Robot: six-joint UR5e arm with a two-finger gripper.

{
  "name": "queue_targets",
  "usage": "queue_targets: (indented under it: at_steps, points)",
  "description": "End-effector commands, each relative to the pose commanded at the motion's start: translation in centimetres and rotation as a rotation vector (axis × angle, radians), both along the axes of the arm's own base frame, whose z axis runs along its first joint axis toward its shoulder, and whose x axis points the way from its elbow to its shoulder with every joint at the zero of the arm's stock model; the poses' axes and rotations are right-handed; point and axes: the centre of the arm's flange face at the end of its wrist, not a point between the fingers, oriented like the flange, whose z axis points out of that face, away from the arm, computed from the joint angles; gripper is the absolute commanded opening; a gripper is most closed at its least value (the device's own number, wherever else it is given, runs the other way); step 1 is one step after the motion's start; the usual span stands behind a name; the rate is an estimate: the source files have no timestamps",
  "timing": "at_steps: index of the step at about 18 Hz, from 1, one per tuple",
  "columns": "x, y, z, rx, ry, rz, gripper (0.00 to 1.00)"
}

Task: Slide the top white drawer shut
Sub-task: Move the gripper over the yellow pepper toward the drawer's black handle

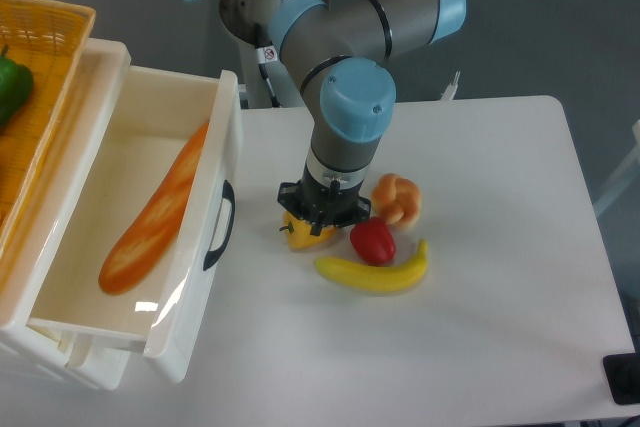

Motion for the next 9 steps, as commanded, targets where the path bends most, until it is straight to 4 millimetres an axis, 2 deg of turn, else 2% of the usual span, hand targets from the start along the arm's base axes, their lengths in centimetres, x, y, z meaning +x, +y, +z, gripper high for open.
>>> queue_targets:
  at_steps: [3,9]
  points:
    - [-0.9,1.6,0.6,0.051,-0.059,0.012,0.00]
    - [1.1,1.8,0.4,0.035,-0.171,0.000,0.00]
